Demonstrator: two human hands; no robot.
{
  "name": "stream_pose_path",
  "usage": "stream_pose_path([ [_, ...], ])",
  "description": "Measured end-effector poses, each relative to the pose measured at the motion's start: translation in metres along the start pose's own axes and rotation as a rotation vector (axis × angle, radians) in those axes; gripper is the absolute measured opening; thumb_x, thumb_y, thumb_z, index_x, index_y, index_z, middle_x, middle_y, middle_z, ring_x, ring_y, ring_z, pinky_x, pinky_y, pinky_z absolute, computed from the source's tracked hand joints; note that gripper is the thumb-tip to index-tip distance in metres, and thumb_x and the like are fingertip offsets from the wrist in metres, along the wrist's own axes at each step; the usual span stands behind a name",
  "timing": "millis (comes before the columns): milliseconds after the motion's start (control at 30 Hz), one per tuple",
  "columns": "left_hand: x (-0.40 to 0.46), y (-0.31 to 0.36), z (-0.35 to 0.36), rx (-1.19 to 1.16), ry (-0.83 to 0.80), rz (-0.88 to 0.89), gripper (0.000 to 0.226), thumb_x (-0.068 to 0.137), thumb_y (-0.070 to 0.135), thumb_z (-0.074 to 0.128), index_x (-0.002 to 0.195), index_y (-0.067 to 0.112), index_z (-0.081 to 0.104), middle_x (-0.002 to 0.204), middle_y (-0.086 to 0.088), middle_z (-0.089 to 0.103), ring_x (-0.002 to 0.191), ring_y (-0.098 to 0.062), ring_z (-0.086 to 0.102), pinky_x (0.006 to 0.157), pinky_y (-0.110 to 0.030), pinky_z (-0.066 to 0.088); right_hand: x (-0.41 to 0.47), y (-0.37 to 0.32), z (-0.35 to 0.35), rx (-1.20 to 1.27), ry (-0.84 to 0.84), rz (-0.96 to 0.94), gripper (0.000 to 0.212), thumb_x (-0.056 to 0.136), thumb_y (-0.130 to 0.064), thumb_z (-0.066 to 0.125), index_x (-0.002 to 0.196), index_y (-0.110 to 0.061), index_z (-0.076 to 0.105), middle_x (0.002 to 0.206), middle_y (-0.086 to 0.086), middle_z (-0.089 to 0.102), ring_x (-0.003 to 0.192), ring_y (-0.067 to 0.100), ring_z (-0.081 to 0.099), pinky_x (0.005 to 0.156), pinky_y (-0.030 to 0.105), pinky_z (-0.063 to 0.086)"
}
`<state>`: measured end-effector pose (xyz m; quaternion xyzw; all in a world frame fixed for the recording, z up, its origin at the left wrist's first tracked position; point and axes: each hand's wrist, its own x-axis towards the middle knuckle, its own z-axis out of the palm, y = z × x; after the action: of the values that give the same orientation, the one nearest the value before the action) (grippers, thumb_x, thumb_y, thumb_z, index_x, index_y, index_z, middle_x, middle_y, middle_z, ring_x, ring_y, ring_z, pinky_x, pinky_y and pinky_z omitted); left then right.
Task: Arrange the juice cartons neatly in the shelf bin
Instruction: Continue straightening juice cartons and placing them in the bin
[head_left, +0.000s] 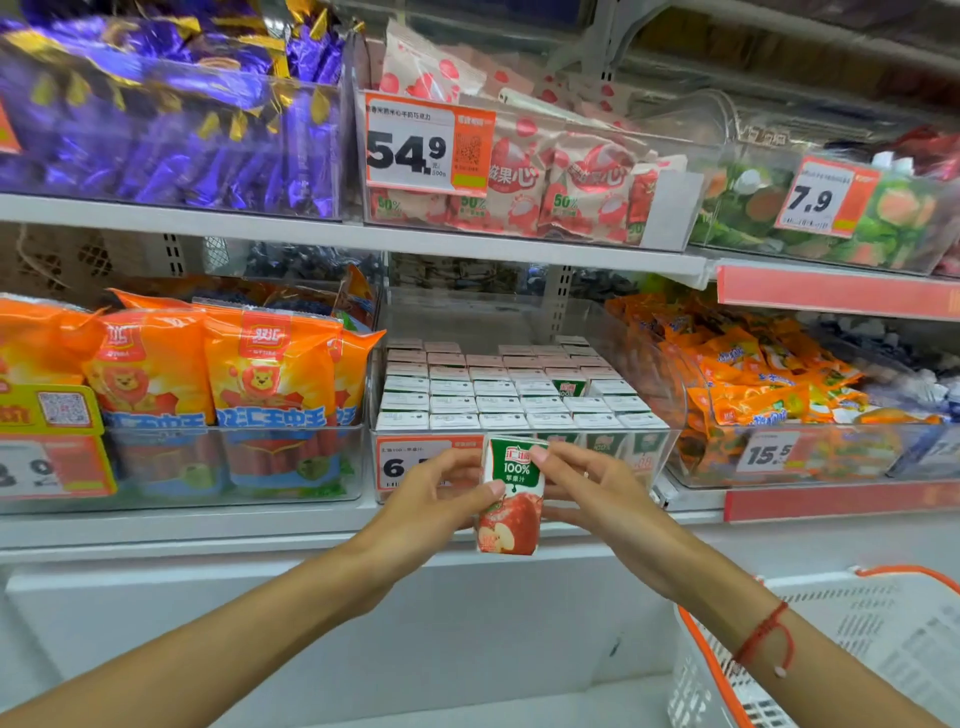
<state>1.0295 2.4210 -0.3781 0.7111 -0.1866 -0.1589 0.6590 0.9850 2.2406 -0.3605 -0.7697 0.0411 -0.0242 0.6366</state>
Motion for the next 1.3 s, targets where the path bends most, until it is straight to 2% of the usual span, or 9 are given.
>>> stream_pose_path([
  [67,0.001,0.001,-0.002,-0.049,0.012,0.007,0.026,0.093,0.026,0.063,0.119,0.031,0.061,0.118,0.006,0.066,0.102,-0.006,0.067,0.083,-0.021,0.056,-0.002,-0.002,-0.002,0.033,-0.073,0.023,0.032,0.090,-0.034,0.064,0.122,-0.029,0.062,0.109,-0.008,0.073,0.103,0.005,0.068,0.087,0.024,0.056],
  [233,0.002,0.009,-0.008,-0.189,0.004,-0.003,0.025,0.095,0.024,0.059,0.120,0.022,0.063,0.112,0.003,0.072,0.092,-0.012,0.072,0.066,-0.015,0.054,-0.007,-0.004,0.001,-0.011,-0.196,0.001,0.025,0.090,-0.026,0.065,0.115,-0.029,0.066,0.107,-0.007,0.074,0.104,0.006,0.068,0.090,0.021,0.054],
  [400,0.001,0.006,-0.008,-0.159,0.114,0.107,0.017,0.091,0.020,0.064,0.105,0.029,0.069,0.095,0.013,0.076,0.086,-0.007,0.073,0.065,-0.012,0.053,-0.006,-0.002,0.005,-0.023,-0.085,-0.061,0.024,0.081,-0.033,0.074,0.105,-0.034,0.068,0.098,-0.004,0.075,0.096,0.008,0.070,0.088,0.023,0.053],
  [533,0.005,0.004,-0.007,-0.072,0.289,0.184,0.020,0.080,0.027,0.076,0.100,0.026,0.074,0.085,0.022,0.074,0.081,-0.002,0.072,0.065,-0.015,0.055,-0.006,-0.002,0.015,-0.115,0.071,-0.152,0.038,0.073,-0.030,0.082,0.108,-0.031,0.068,0.087,-0.004,0.074,0.080,0.009,0.070,0.070,0.016,0.053],
  [700,0.004,0.006,-0.006,-0.059,0.283,0.136,0.012,0.070,0.043,0.080,0.076,0.036,0.072,0.081,0.022,0.073,0.081,0.003,0.069,0.065,-0.016,0.056,-0.009,-0.003,0.023,-0.343,0.130,-0.288,0.039,0.067,-0.028,0.088,0.098,-0.034,0.065,0.079,-0.017,0.068,0.070,0.005,0.065,0.067,0.020,0.056],
  [867,0.006,0.014,-0.015,-0.108,0.139,0.056,0.015,0.076,0.035,0.078,0.087,0.025,0.073,0.082,0.010,0.077,0.078,-0.005,0.073,0.060,-0.013,0.054,-0.011,-0.012,0.012,-0.119,0.032,-0.143,0.033,0.071,-0.049,0.072,0.092,-0.024,0.074,0.079,-0.004,0.074,0.074,0.011,0.071,0.067,0.017,0.056],
  [1033,0.005,0.011,-0.011,-0.031,-0.043,0.017,0.007,0.093,0.029,0.061,0.092,0.033,0.067,0.090,0.018,0.075,0.087,-0.002,0.071,0.067,-0.012,0.053,-0.010,-0.010,0.009,-0.095,0.011,-0.047,0.030,0.086,-0.043,0.066,0.087,-0.014,0.075,0.081,0.002,0.075,0.072,0.014,0.072,0.071,0.019,0.058],
  [1200,0.007,0.014,-0.011,-0.151,-0.038,-0.004,0.013,0.097,0.027,0.054,0.103,0.024,0.066,0.091,0.010,0.077,0.087,-0.005,0.072,0.064,-0.010,0.052,-0.010,-0.009,0.005,-0.100,-0.105,0.031,0.043,0.075,-0.048,0.071,0.109,-0.022,0.066,0.099,-0.007,0.074,0.089,0.006,0.071,0.074,0.017,0.055],
  [1300,0.007,0.016,-0.012,-0.209,-0.033,0.004,0.024,0.099,0.029,0.050,0.111,0.016,0.067,0.097,0.003,0.077,0.091,-0.008,0.072,0.067,-0.011,0.052,-0.010,-0.006,0.005,-0.048,-0.248,0.032,0.050,0.075,-0.042,0.076,0.121,-0.030,0.061,0.114,-0.011,0.070,0.107,0.003,0.065,0.091,0.023,0.054],
])
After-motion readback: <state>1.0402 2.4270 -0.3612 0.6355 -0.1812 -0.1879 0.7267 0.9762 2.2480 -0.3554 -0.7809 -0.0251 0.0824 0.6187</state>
